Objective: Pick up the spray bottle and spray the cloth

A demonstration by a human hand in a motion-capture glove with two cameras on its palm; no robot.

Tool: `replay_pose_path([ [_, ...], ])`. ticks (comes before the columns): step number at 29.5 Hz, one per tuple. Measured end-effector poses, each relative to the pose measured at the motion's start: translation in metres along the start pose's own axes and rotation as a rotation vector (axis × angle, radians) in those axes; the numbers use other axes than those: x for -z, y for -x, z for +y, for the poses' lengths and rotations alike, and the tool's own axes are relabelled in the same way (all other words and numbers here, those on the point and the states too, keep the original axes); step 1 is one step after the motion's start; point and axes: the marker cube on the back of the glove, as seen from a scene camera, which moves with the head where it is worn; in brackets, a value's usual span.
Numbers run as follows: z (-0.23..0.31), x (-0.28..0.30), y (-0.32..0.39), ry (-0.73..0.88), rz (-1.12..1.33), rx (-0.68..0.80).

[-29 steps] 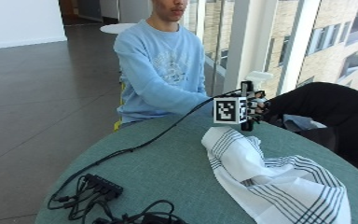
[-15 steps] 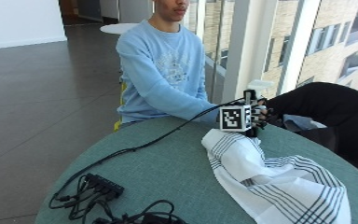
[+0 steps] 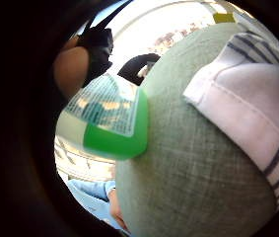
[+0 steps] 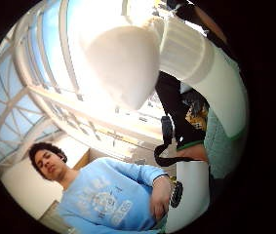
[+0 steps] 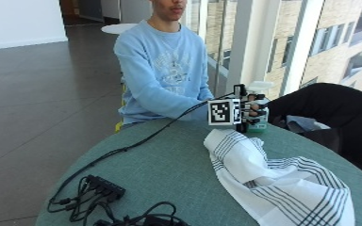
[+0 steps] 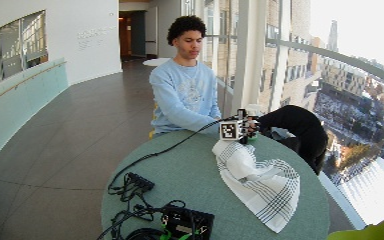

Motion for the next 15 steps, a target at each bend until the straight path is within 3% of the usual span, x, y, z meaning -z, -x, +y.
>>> replay_pose_path([
  [6,0.033,0.042,0.021,-0.016,0.039,-0.028],
  [15,0.140,0.111,0.043,0.021,0.173,-0.082],
])
